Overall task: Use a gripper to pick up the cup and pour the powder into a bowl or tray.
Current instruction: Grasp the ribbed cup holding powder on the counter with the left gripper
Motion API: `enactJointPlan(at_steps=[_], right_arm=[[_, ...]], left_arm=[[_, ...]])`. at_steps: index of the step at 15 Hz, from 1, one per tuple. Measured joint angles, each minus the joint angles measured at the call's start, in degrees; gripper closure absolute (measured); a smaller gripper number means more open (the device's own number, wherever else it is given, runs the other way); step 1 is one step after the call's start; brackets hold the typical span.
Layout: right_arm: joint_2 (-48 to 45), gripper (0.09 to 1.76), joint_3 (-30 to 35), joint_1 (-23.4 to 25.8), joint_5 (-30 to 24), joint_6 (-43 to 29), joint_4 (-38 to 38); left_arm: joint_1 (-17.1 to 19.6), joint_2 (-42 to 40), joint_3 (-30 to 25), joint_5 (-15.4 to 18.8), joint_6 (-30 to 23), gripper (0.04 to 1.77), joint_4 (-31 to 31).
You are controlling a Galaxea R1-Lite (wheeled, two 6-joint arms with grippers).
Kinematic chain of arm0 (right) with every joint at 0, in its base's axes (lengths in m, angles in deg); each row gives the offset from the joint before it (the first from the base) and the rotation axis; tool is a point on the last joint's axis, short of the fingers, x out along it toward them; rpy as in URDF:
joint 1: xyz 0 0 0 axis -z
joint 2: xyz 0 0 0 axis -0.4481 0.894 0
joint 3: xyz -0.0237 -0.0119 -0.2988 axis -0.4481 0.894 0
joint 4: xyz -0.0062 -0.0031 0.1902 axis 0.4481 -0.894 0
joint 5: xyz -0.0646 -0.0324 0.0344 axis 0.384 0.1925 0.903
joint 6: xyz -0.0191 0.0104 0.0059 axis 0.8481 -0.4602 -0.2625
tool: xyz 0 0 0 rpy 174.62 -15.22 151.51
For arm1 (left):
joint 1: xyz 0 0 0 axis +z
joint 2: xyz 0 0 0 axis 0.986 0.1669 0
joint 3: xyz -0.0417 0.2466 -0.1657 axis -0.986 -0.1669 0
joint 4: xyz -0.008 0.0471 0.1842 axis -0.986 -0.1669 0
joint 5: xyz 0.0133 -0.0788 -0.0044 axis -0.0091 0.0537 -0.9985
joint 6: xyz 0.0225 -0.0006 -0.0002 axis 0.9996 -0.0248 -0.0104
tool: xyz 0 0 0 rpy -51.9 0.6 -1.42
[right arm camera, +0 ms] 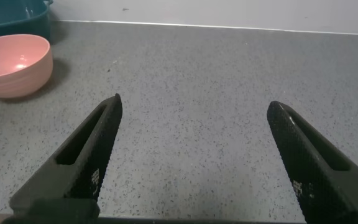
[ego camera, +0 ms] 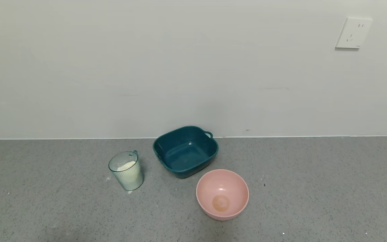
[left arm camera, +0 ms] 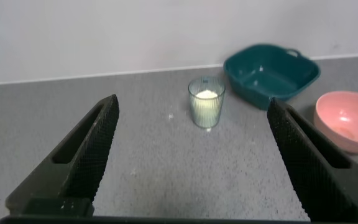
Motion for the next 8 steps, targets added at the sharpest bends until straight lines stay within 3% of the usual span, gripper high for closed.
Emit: enactJointPlan(at_steps=[4,8], right_arm=[[0.0,0.15,0.0,0.0,0.0,-0.02,-0.02],[0.0,0.15,0.0,0.02,0.0,-0.02,-0.02]], left_arm=[[-0.35,14.36,5.17,0.35,2.06,0.09,-2.56],[-2.5,26.51,5.84,1.21,5.05,0.09,-2.97]])
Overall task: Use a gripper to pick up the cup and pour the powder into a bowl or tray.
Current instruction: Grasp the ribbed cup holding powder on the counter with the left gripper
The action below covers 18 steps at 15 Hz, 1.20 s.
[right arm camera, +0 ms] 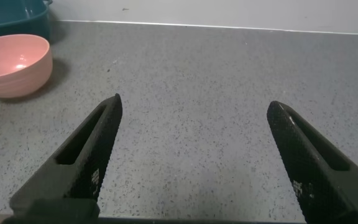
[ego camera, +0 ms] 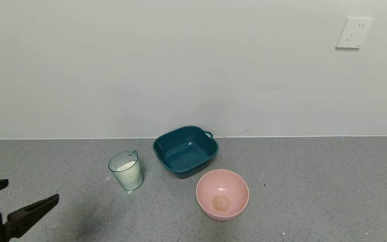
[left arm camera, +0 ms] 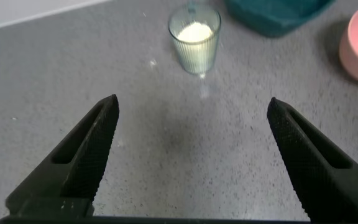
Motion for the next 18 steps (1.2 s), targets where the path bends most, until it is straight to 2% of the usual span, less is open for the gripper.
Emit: enactJointPlan(at_steps=[8,14,18], right_arm=[[0.0,0.15,0.0,0.0,0.0,0.0,0.0],[0.0,0.15,0.0,-0.02,0.0,0.0,0.02],[0.0,0.15,0.0,-0.02,0.0,0.0,0.02]], left_arm=[[-1.3,14.82,-3.8,0.09,0.27,0.09,1.44],[-1.3,25.16,-10.01,-0.17,-0.37,0.09,18.02],[-1.57,32.83,-14.01,-0.05,-1.41,0.09,33.34]])
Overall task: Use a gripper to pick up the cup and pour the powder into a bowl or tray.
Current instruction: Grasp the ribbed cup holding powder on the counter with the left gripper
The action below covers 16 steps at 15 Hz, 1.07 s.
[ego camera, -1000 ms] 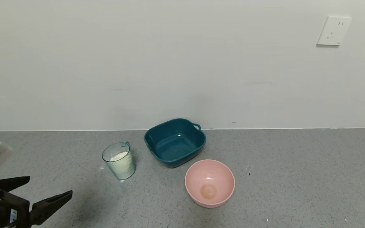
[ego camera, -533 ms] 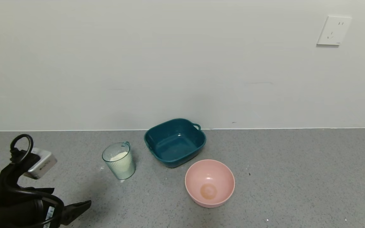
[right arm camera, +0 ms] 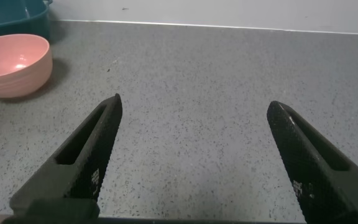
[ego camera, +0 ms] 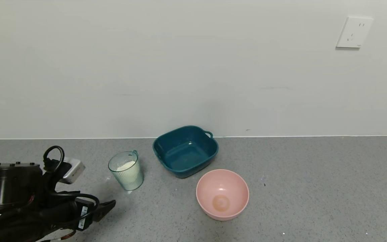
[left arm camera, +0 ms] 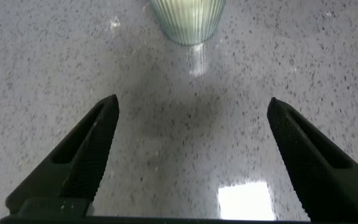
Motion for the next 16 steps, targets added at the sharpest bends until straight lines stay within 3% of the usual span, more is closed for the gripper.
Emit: enactJointPlan(at_steps=[8,14,16], right_arm=[[0.0,0.15,0.0,0.02,0.0,0.0,0.0],[0.0,0.15,0.0,0.02,0.0,0.02,-0.02],[0.0,0.15,0.0,0.02,0.0,0.0,0.0]], left_arm=[[-1.5,17.18,-6.29,0.0,-3.08,0.09,27.34],[-2.18,32.17,-13.18,-0.34,-4.13,0.09,61.05],[-2.24,36.39,-15.3,-0.45,-4.74,0.09,63.73]])
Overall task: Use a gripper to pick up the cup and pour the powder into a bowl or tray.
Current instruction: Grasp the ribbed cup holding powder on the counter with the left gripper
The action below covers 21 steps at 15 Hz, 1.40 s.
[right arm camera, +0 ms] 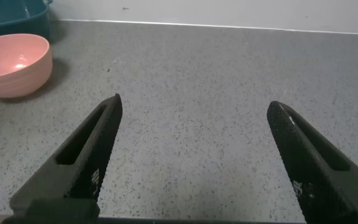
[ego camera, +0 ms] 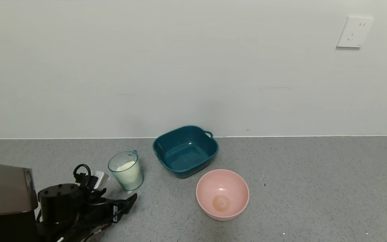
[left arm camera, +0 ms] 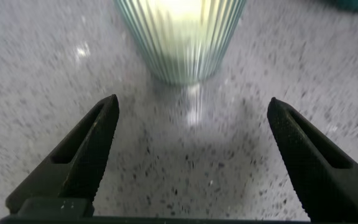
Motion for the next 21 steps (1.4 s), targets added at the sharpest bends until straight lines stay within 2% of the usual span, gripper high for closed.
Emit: enactJointPlan(at_steps=[6,15,21], right_arm=[[0.0,0.15,0.0,0.0,0.0,0.0,-0.02],[0.0,0.15,0.0,0.0,0.0,0.05,0.0],[0.0,0.15,0.0,0.0,0.0,0.02,0.0]], left_arm=[[0.04,2.76,0.88,-0.76,-2.1,0.09,0.24],[-0.38,3.63,9.31,-1.48,-3.38,0.09,0.22],[-0.43,6.14,12.11,-1.97,-3.38,0.09,0.2]])
